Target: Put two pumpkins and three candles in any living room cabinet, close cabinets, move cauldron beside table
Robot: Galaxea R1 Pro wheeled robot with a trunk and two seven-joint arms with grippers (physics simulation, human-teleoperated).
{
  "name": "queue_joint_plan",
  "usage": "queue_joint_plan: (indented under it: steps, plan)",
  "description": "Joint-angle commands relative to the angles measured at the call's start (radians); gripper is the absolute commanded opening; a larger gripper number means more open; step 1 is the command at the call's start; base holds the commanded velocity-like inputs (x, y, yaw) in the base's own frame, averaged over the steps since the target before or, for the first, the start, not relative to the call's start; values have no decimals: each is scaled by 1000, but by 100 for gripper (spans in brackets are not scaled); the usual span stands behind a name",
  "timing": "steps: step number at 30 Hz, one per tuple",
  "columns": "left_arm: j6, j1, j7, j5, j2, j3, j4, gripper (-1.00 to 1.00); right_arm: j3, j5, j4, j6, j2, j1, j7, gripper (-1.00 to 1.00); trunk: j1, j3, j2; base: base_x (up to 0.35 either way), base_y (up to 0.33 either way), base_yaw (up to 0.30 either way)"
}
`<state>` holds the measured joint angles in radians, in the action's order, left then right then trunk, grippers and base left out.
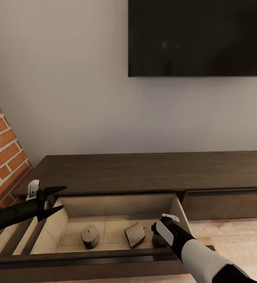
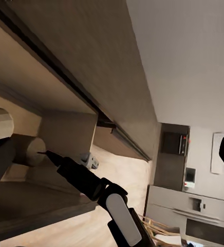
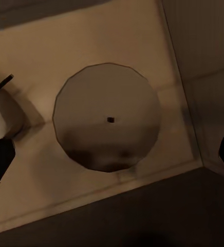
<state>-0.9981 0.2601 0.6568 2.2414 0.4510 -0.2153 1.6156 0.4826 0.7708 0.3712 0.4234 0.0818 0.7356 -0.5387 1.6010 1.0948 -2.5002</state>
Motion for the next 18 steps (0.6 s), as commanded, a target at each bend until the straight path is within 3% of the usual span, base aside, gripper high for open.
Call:
queue_joint_plan:
  steps: [1,9,13,18]
  plan:
    - [-2,1,11,9,0,-1,0,100,8,7,2,7,-1,1,-6,100,-1,-3,0,0,0,0]
    - [-2,1,12,8,0,-1,1,100,5,15,3,24,-3,1,-4,100,-28,-29,49,0,0,0]
    - [-2,1,13,7,0,0,1,100,-3,20,15,108,-3,1,1,100,-43,-41,77,0,0,0]
    - [-2,1,13,7,0,1,1,100,-5,24,19,121,-4,1,8,100,-62,-57,112,0,0,0]
